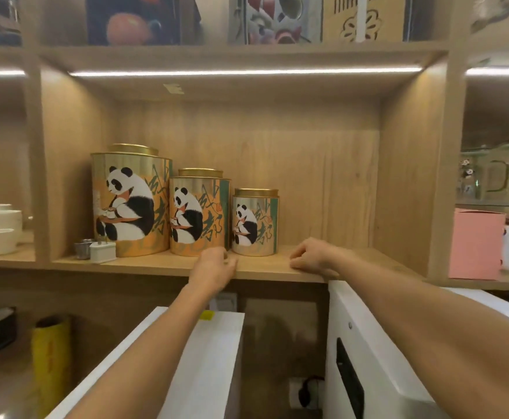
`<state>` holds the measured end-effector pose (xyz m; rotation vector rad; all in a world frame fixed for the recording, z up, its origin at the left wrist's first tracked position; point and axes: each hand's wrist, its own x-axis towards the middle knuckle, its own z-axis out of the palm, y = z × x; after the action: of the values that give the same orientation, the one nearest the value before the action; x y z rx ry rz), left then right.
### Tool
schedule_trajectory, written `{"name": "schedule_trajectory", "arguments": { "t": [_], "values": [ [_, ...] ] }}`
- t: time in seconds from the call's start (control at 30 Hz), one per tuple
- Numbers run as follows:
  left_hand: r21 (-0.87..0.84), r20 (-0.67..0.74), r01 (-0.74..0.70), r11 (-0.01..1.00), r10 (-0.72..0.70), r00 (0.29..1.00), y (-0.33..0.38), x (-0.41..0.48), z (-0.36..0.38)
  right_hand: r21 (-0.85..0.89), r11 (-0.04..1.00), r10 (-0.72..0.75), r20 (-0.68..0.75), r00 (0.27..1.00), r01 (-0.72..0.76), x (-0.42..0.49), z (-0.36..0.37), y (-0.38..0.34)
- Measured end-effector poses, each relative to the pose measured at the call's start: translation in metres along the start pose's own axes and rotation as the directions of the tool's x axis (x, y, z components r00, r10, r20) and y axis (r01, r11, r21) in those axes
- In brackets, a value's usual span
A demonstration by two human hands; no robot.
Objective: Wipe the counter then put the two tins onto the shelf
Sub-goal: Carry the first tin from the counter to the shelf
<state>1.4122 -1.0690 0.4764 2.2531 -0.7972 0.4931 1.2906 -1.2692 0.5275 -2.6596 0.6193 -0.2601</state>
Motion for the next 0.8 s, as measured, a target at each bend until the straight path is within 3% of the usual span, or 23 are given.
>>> {"name": "schedule_trajectory", "arguments": {
  "t": [0.13,0.23,0.4,0.57,0.67,0.8],
  "values": [
    [0.126,-0.064,-0.009,0.992,0.017,0.998,0.005,-0.046,-0.068,-0.148,0.989,-0.008,0.046,0.999,0.015,-0.051,-0.034,-0.022],
    [0.233,-0.161,0.044,0.971,-0.006,0.987,0.013,-0.099,-0.122,-0.218,0.948,-0.251,-0.064,0.966,0.232,-0.101,-0.043,-0.058],
    [0.347,-0.305,0.132,0.929,-0.022,0.952,0.034,-0.234,-0.191,-0.234,0.74,-0.671,-0.201,0.713,0.631,-0.208,-0.011,-0.118],
    [0.477,-0.398,0.36,0.801,-0.168,0.902,0.033,-0.422,-0.248,0.083,0.386,-0.897,-0.198,0.395,0.919,-0.337,0.079,-0.169],
    [0.474,-0.495,0.626,0.619,-0.4,0.771,0.021,-0.557,-0.273,0.295,0.175,-0.971,-0.107,0.214,0.939,-0.419,0.155,-0.199],
    [0.366,-0.572,0.888,0.277,-0.686,0.45,0.014,-0.746,-0.306,0.554,-0.041,-0.996,0.04,-0.076,0.832,-0.542,0.261,-0.24]
  ]
}}
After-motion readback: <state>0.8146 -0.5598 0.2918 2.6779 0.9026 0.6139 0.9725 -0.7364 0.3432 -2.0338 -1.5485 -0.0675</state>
